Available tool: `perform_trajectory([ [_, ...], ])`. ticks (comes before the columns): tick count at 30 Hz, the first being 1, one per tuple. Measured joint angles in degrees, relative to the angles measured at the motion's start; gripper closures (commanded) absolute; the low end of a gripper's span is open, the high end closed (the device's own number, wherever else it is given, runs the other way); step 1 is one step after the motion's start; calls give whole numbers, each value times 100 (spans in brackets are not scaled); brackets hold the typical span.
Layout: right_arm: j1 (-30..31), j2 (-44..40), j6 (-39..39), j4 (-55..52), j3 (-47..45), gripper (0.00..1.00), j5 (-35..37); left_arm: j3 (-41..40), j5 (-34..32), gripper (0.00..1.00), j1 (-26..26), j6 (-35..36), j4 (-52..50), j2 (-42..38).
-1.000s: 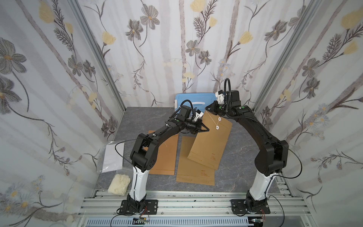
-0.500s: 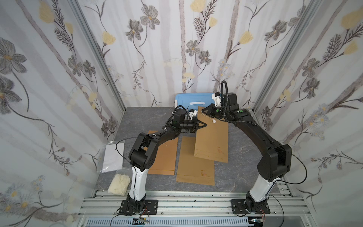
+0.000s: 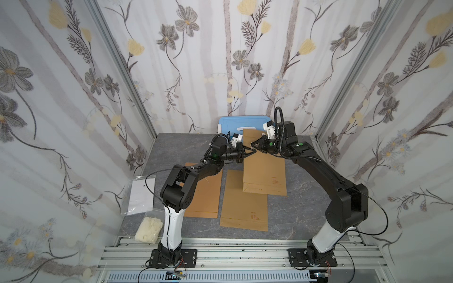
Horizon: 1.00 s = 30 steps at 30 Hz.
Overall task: Close the mouth of the file bag
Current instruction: Close the file bag.
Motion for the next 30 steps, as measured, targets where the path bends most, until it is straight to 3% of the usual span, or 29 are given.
perform_trajectory([
  [11,-87,-422,2,92,-894,100,92,-33,-236,100,94,-1001,1384,306],
  [30,-614,-831,2,487,-1867,100,83,-212,-363,100,190,-1532,2122,304],
])
